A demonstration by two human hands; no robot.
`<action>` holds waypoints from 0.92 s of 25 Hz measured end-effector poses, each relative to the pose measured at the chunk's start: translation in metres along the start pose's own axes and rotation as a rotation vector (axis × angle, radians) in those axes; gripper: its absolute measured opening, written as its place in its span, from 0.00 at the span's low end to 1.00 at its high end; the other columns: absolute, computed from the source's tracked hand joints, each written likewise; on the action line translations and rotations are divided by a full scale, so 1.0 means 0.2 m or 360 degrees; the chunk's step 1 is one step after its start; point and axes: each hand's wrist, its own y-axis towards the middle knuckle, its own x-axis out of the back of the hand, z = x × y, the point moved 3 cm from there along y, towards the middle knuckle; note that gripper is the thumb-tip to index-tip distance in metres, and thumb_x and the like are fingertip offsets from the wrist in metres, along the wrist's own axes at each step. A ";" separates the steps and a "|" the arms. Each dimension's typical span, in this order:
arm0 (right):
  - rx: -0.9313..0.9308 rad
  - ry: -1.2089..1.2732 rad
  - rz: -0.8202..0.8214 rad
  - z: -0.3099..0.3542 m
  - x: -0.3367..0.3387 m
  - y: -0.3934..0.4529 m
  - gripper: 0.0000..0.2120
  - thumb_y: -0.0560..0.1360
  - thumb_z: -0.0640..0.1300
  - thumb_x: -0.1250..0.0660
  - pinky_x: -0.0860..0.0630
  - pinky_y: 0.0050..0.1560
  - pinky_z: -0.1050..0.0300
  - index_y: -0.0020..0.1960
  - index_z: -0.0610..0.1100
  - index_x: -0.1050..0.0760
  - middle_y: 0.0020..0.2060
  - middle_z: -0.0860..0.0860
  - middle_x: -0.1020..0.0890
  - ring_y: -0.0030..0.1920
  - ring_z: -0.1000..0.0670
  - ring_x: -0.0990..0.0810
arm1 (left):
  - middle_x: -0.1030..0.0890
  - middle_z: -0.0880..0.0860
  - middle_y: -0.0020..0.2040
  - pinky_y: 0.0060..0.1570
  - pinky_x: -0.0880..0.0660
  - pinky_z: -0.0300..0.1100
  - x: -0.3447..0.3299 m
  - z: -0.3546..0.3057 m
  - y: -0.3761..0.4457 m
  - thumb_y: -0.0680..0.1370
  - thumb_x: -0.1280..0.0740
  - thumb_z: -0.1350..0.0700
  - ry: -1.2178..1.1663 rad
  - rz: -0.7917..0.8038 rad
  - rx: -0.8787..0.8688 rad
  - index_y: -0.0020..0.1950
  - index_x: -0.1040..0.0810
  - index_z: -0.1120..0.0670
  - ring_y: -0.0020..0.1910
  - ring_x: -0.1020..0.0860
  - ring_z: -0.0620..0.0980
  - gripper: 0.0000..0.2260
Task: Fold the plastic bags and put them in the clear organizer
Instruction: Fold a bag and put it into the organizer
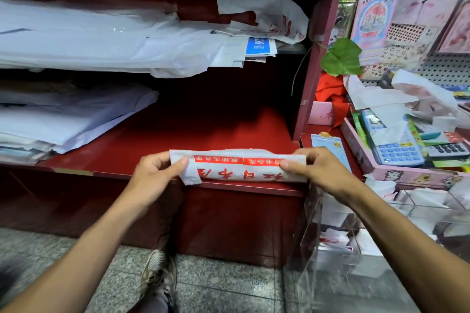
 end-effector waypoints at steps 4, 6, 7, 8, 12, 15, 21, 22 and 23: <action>-0.0309 0.0443 -0.0235 0.04 -0.04 0.05 0.18 0.77 0.55 0.32 0.18 0.47 0.51 0.53 0.41 0.17 0.44 0.44 0.13 0.44 0.45 0.14 | 0.14 0.51 0.44 0.38 0.21 0.36 -0.07 -0.04 0.00 0.81 0.35 0.58 -0.0380 -0.0175 0.0268 0.52 0.18 0.54 0.42 0.16 0.46 0.07; -0.0555 0.0582 -0.0163 0.00 -0.08 0.08 0.17 0.78 0.54 0.35 0.20 0.51 0.49 0.53 0.40 0.18 0.46 0.43 0.14 0.47 0.43 0.14 | 0.14 0.54 0.46 0.43 0.19 0.43 -0.10 -0.02 0.01 0.82 0.36 0.57 -0.0396 -0.0285 0.0370 0.51 0.18 0.54 0.43 0.15 0.51 0.07; -0.0664 0.0606 -0.0141 -0.02 -0.10 0.07 0.13 0.78 0.49 0.35 0.20 0.49 0.49 0.53 0.40 0.18 0.46 0.43 0.14 0.46 0.43 0.15 | 0.14 0.56 0.47 0.46 0.19 0.46 -0.11 0.00 0.01 0.82 0.37 0.56 -0.0378 -0.0348 0.0418 0.50 0.18 0.54 0.44 0.16 0.53 0.08; -0.0699 0.0559 -0.0121 -0.03 -0.10 0.07 0.09 0.79 0.43 0.35 0.19 0.43 0.51 0.53 0.40 0.19 0.45 0.43 0.14 0.43 0.44 0.15 | 0.14 0.56 0.47 0.48 0.20 0.49 -0.11 0.02 0.02 0.82 0.37 0.56 -0.0352 -0.0400 0.0462 0.49 0.18 0.54 0.45 0.16 0.55 0.08; -0.0524 0.0248 -0.0311 -0.04 -0.09 0.11 0.04 0.77 0.35 0.32 0.26 0.26 0.60 0.51 0.41 0.23 0.40 0.46 0.14 0.32 0.53 0.18 | 0.14 0.57 0.45 0.41 0.20 0.44 -0.09 0.07 0.03 0.80 0.33 0.59 -0.0296 -0.0362 0.0587 0.46 0.17 0.56 0.41 0.15 0.53 0.05; -0.0420 0.0189 -0.0557 -0.05 -0.09 0.14 0.11 0.75 0.38 0.28 0.23 0.40 0.59 0.56 0.41 0.25 0.43 0.48 0.16 0.39 0.52 0.18 | 0.14 0.56 0.44 0.33 0.23 0.37 -0.08 0.06 0.02 0.74 0.29 0.66 -0.0199 -0.0249 0.0631 0.50 0.19 0.57 0.37 0.16 0.49 0.07; 0.0094 -0.0928 -0.0842 0.00 -0.14 0.11 0.12 0.77 0.46 0.33 0.28 0.57 0.47 0.59 0.46 0.27 0.55 0.47 0.23 0.54 0.43 0.24 | 0.18 0.59 0.47 0.26 0.23 0.37 -0.11 0.05 0.01 0.74 0.30 0.70 -0.0406 -0.0674 0.0745 0.52 0.24 0.58 0.35 0.20 0.49 0.11; 0.0214 -0.0916 -0.0702 0.02 -0.19 0.09 0.11 0.77 0.46 0.34 0.27 0.56 0.48 0.59 0.47 0.27 0.55 0.49 0.22 0.54 0.45 0.23 | 0.19 0.59 0.47 0.24 0.23 0.38 -0.14 0.05 0.00 0.75 0.31 0.70 -0.0510 -0.0696 0.0795 0.55 0.27 0.58 0.35 0.20 0.49 0.13; 0.0322 -0.0894 -0.0506 0.04 -0.24 0.08 0.12 0.76 0.46 0.35 0.26 0.55 0.50 0.59 0.48 0.27 0.54 0.50 0.21 0.53 0.47 0.23 | 0.20 0.58 0.46 0.23 0.23 0.37 -0.18 0.04 -0.01 0.75 0.32 0.71 -0.0588 -0.0676 0.0854 0.56 0.28 0.59 0.35 0.21 0.50 0.13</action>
